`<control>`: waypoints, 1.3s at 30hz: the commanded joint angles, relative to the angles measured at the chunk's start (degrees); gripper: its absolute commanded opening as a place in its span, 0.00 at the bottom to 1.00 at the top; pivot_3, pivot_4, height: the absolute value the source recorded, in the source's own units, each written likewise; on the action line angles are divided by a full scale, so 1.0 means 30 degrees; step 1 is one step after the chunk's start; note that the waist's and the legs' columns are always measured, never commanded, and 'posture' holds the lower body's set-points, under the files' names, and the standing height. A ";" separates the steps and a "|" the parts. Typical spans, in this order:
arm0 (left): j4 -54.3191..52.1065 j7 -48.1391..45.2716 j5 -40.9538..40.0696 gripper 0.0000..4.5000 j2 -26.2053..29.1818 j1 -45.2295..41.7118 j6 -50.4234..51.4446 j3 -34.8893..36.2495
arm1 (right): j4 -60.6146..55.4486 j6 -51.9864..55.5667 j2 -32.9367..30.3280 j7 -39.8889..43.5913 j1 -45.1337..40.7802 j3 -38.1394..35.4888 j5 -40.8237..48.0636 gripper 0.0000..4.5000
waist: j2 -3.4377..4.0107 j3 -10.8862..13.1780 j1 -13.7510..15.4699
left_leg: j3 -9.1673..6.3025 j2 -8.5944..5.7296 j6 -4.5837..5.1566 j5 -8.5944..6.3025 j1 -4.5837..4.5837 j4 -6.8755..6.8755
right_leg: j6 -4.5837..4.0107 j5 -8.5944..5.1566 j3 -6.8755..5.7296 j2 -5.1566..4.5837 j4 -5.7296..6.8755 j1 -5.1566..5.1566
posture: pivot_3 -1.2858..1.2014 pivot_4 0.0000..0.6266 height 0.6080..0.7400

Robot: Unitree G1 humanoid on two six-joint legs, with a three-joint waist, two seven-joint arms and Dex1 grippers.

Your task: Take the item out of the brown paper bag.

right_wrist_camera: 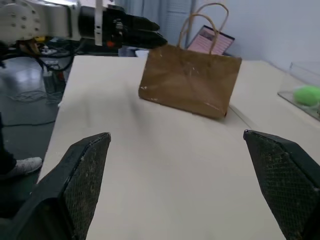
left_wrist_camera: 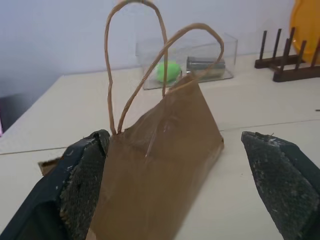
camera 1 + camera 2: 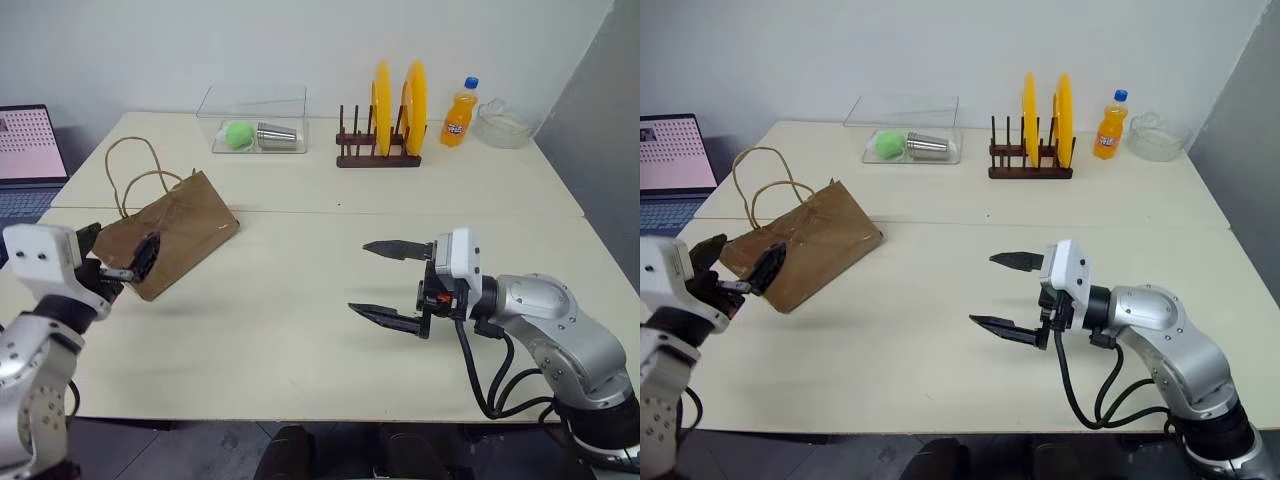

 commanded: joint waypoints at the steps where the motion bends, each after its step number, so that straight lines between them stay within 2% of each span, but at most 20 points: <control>1: 0.1109 -0.0942 -0.0111 0.99 0.1501 -0.1390 0.0170 -0.0250 | 0.0028 -0.0066 -0.0206 0.0498 -0.0803 -0.0128 0.0326 1.00 | 0.0004 0.0002 -0.0025 | 0.0006 0.0000 0.0000 0.0000 0.0002 -0.0001 | 0.0000 0.0000 0.0005 0.0000 -0.0004 0.0000 | 0.52 0.24 1.00; 9: 0.3079 -0.1238 0.0659 0.99 0.2385 -0.2621 -0.0350 -0.0258 | -0.0102 -0.0014 -0.0661 0.0521 -0.0956 -0.0343 0.0060 1.00 | 0.0002 0.0002 -0.0033 | 0.0029 -0.0002 -0.0011 -0.0011 -0.0047 -0.0018 | -0.0087 0.0053 0.0030 -0.0017 -0.0038 -0.0043 | 0.52 0.24 1.00; 14: 0.5537 -0.1153 0.1066 0.99 0.3006 -0.4369 -0.0408 -0.0273 | -0.0189 0.0013 -0.0729 0.0300 -0.1057 -0.0364 0.0039 1.00 | 0.0002 0.0003 -0.0018 | 0.0010 -0.0002 -0.0013 -0.0012 -0.0053 -0.0031 | -0.0085 0.0050 0.0012 -0.0018 -0.0040 -0.0047 | 0.52 0.24 1.00; 24: 1.0403 -0.4242 0.2517 0.99 0.4612 -0.8462 -0.1778 -0.3685 | -0.0289 -0.0011 -0.0744 0.0109 -0.1419 -0.0097 -0.0176 1.00 | -0.0001 0.0003 -0.0008 | 0.0017 -0.0002 -0.0015 -0.0009 -0.0058 -0.0024 | -0.0087 0.0052 0.0009 -0.0019 -0.0048 -0.0046 | 0.52 0.24 1.00; 32: 1.3718 -0.5357 0.3576 0.99 0.5508 -1.1663 -0.3281 -0.4632 | -0.0543 0.0148 -0.0917 -0.0152 -0.1248 -0.0296 -0.0143 1.00 | -0.0007 0.0003 -0.0073 | 0.0017 -0.0003 -0.0050 0.0010 -0.0213 -0.0015 | -0.0095 0.0061 0.0002 -0.0025 -0.0013 -0.0214 | 0.52 0.24 1.00; 39: 1.5056 -0.6712 0.4005 0.99 0.5903 -1.2746 -0.3715 -0.5365 | -0.0692 0.0196 -0.1079 -0.0406 -0.1018 -0.0368 -0.0115 1.00 | -0.0008 0.0002 -0.0058 | 0.0028 -0.0008 -0.0048 0.0010 -0.0275 -0.0008 | -0.0097 0.0063 0.0004 -0.0029 -0.0006 -0.0272 | 0.52 0.24 1.00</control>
